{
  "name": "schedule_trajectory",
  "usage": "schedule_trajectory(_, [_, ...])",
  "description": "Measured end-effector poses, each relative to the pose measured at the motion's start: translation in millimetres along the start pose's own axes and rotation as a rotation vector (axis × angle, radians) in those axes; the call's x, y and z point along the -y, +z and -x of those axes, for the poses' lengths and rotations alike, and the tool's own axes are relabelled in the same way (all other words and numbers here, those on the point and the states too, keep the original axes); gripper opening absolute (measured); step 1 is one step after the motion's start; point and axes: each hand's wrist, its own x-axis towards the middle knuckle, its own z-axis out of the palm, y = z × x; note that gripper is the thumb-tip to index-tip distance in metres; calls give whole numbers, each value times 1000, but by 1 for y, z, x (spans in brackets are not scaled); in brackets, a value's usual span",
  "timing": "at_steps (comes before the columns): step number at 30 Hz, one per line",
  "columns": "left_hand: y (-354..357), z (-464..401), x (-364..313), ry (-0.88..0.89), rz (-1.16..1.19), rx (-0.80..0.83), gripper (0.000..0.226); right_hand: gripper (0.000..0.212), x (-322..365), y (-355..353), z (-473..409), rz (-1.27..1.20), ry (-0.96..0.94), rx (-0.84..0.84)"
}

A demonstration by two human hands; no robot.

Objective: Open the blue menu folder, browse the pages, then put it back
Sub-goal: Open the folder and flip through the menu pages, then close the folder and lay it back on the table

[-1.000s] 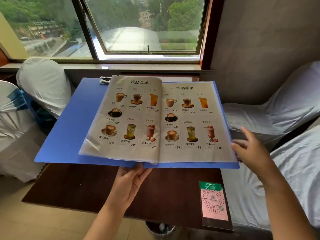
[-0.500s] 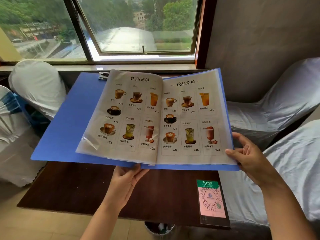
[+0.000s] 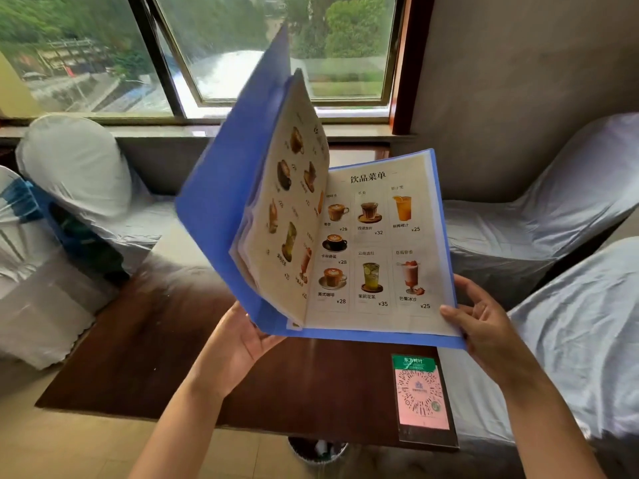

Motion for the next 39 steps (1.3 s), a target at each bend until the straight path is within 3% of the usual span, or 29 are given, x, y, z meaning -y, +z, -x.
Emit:
schedule_trajectory(6, [-1, -12, 3, -90, -166, -59, 32, 48, 4, 3, 2, -26, -11, 51])
schedule_trajectory(11, [-2, -15, 18, -6, -45, -113, 29, 34, 19, 8, 2, -163, -19, 54])
schedule_trajectory(14, [5, -16, 27, 38, -52, -134, 28, 44, 30, 9, 6, -248, 9, 70])
schedule_trajectory(18, [14, -16, 30, 116, -143, -222, 35, 37, 37, 8, 12, -10, -44, 77])
schedule_trajectory(25, [13, -17, 28, 229, -262, -324, 22, 34, 28, 13, 9, 220, -76, 0])
schedule_trajectory(30, [-8, -15, 42, 116, -409, -359, 28, 10, 1, 22, -2, 483, -30, -125])
schedule_trajectory(36, [-61, 1, 92, -32, -689, -467, 23, 14, -80, 50, -4, 983, 126, -197])
schedule_trajectory(39, [-85, 9, 120, -86, -847, -506, 18, 15, -118, 60, -2, 1078, 222, -195])
